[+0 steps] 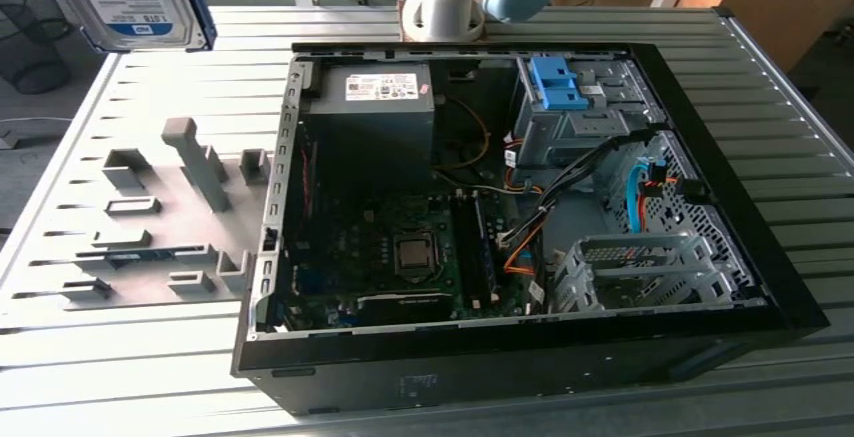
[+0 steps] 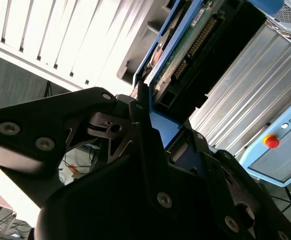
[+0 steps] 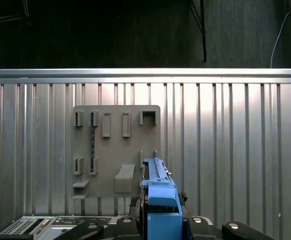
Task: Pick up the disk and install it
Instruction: 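Pick up the disk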
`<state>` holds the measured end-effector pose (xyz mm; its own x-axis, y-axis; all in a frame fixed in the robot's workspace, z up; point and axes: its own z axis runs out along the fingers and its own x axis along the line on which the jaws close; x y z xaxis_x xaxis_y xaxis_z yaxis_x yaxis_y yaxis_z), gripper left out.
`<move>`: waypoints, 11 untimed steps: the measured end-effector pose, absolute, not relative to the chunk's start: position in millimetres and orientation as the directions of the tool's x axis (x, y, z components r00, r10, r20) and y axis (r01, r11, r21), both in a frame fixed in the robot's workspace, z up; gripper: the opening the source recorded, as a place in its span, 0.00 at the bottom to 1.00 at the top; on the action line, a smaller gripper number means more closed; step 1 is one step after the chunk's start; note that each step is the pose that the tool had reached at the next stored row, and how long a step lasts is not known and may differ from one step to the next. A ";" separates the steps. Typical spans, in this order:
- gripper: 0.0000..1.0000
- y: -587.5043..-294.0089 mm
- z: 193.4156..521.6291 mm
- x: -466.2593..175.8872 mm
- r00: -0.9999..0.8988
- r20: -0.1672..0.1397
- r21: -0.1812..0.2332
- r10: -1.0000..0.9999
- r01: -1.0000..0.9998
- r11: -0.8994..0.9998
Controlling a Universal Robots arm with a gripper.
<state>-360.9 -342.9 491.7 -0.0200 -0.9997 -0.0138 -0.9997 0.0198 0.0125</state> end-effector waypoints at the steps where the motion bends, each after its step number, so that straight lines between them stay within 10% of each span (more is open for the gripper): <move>1: 0.36 -342.9 491.7 -359.9 -0.020 -0.014 0.013 -1.000 -1.000 0.020; 11: 0.36 -342.9 491.6 -350.0 -0.020 -0.014 0.013 -1.000 -1.000 0.020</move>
